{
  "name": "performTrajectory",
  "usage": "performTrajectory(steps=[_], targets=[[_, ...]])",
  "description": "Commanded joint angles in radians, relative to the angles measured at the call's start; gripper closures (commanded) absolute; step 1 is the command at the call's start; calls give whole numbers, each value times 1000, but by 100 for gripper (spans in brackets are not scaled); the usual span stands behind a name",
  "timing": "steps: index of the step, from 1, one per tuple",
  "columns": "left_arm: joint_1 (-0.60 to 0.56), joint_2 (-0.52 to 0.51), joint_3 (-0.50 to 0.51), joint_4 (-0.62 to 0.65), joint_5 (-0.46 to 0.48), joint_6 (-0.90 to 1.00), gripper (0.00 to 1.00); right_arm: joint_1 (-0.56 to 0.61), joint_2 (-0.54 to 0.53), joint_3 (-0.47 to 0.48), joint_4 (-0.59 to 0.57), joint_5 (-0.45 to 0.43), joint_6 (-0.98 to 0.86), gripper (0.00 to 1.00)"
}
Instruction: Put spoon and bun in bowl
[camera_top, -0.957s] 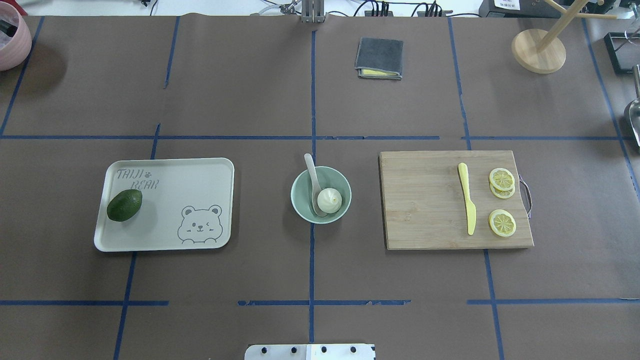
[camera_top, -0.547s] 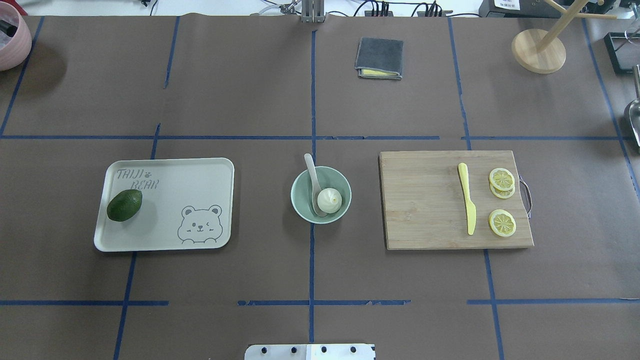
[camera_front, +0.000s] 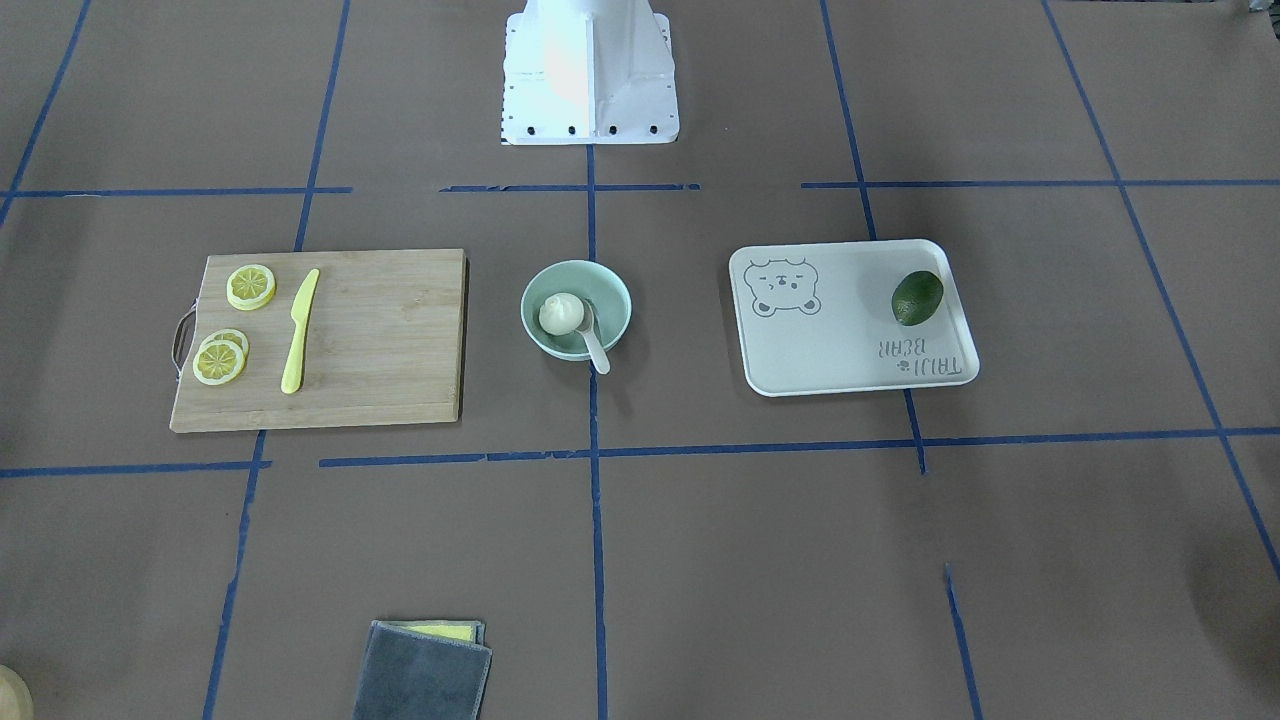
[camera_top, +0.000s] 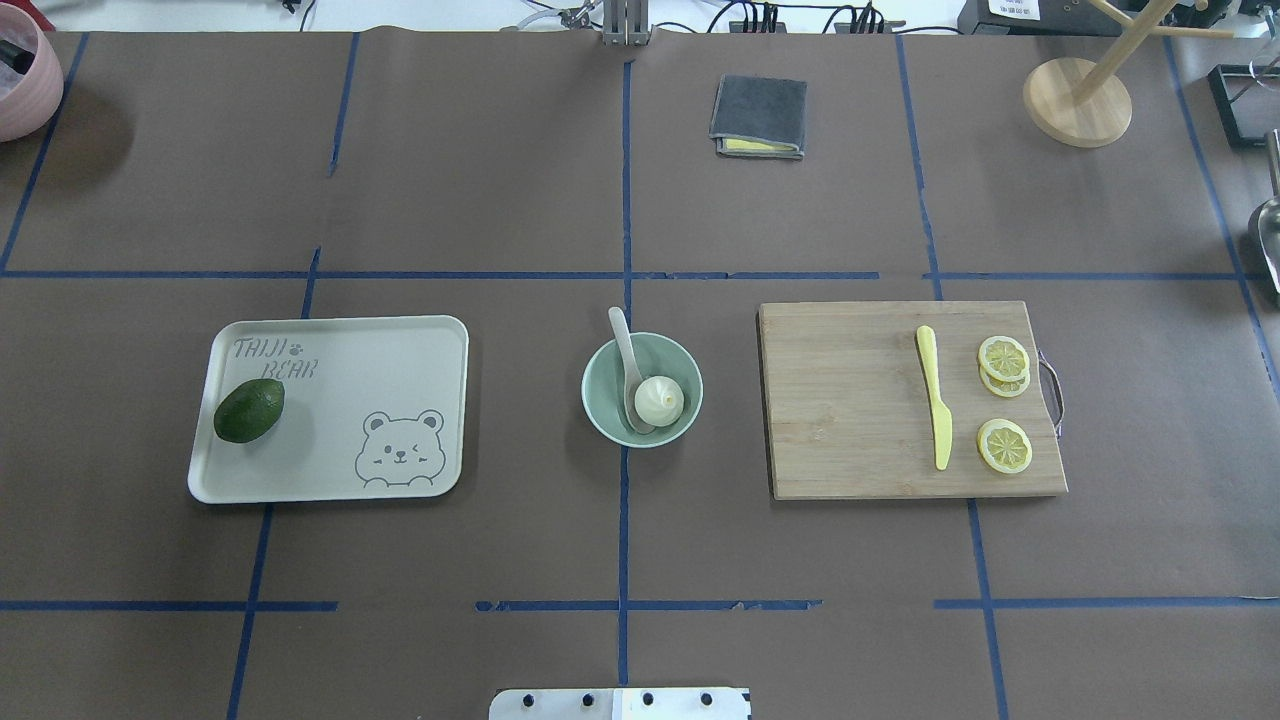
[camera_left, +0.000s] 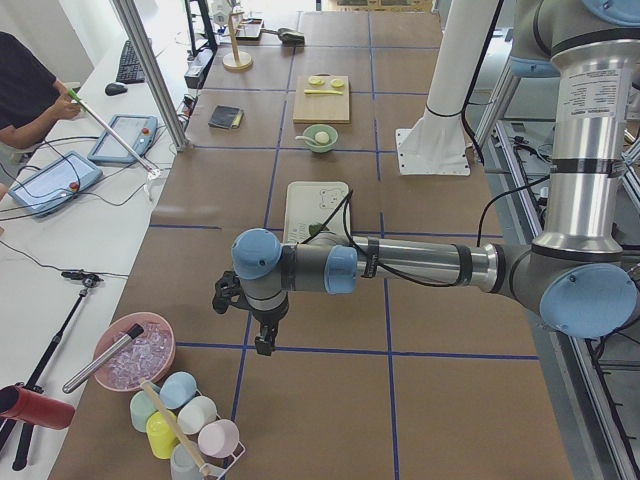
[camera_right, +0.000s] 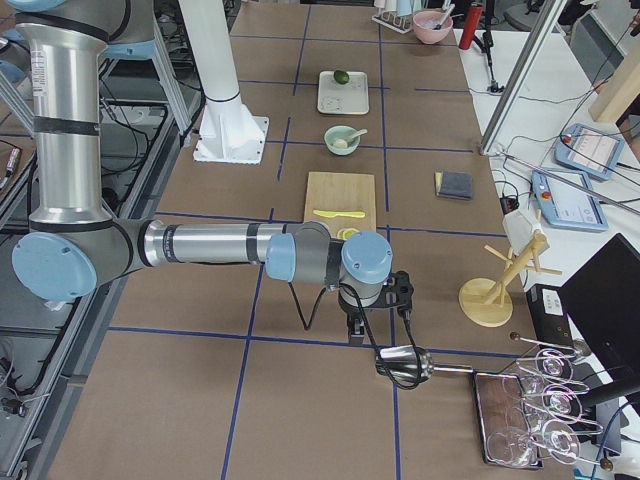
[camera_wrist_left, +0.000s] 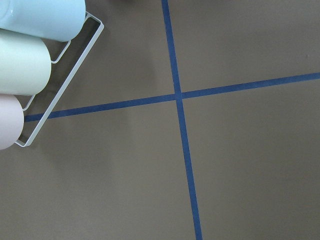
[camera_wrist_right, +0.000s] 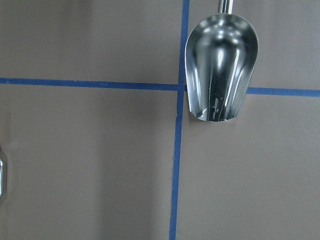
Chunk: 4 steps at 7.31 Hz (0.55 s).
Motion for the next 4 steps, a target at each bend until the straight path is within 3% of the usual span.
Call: performTrajectory(steps=[1,4], targets=[[0,0,0,0,0,0,0,0,0,1,-2,1,0,0],[0,-1,0,0,0,0,0,0,0,1,0,8,0,0]])
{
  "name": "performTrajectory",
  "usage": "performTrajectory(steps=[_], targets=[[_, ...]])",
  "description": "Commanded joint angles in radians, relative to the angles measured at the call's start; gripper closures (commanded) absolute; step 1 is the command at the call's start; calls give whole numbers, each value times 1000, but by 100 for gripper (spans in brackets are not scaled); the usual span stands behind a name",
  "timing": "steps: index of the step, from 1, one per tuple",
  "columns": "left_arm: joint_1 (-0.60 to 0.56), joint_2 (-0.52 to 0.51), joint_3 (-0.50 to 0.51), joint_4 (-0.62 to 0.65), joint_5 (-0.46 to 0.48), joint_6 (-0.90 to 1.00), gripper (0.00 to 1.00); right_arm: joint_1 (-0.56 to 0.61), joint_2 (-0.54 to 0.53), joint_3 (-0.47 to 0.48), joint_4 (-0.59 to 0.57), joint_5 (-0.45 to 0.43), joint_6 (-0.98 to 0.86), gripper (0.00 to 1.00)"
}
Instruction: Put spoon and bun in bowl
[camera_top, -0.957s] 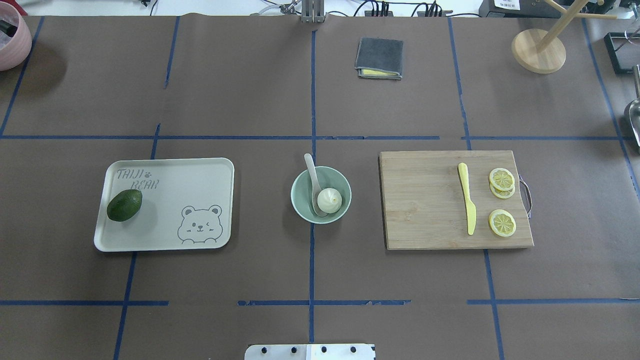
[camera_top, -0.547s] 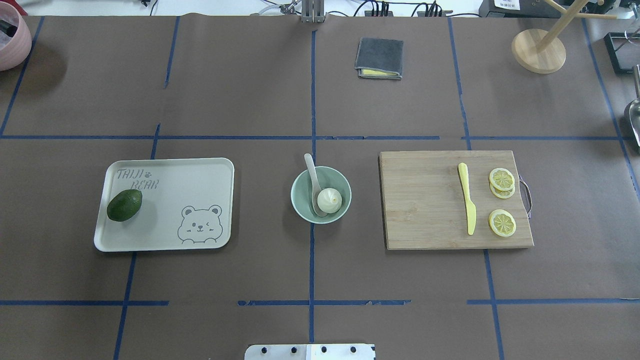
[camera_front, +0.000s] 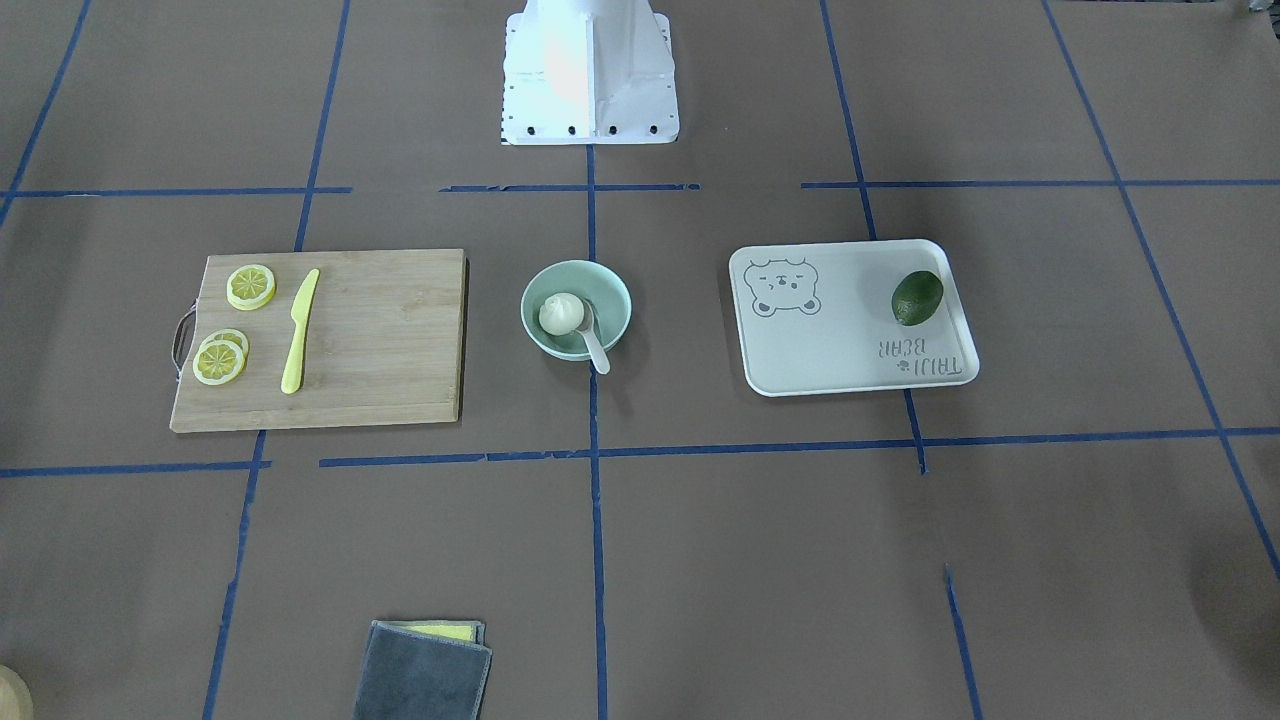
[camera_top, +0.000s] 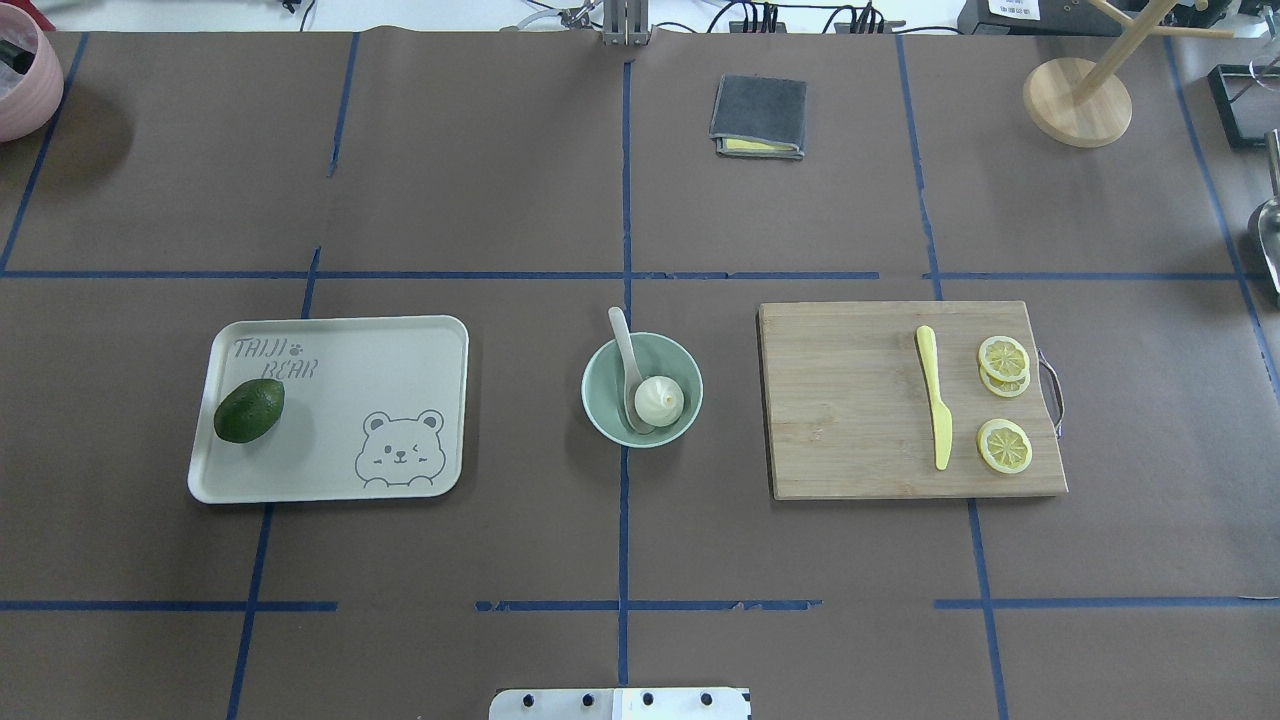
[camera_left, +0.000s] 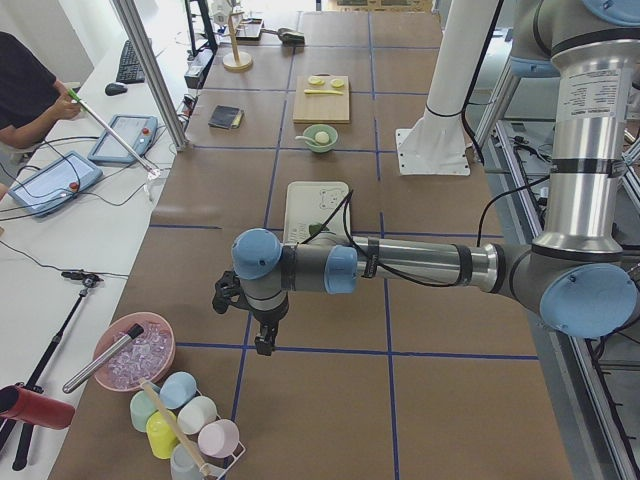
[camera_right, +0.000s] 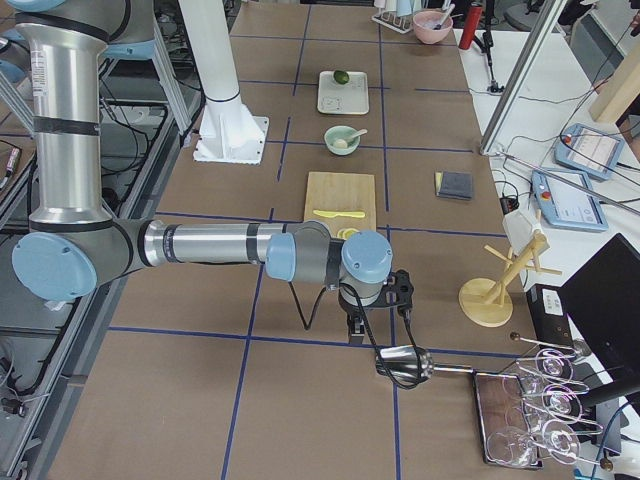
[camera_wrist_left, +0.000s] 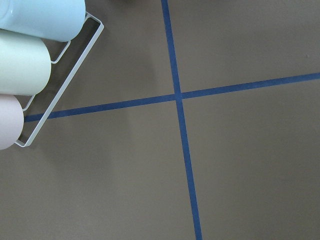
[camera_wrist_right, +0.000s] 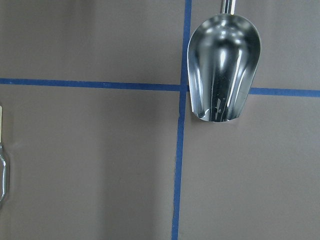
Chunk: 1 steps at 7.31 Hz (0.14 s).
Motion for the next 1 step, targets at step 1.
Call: performTrajectory(steps=[1], targets=[[0,0,0,0,0,0,0,0,0,2,1,1,0,0]])
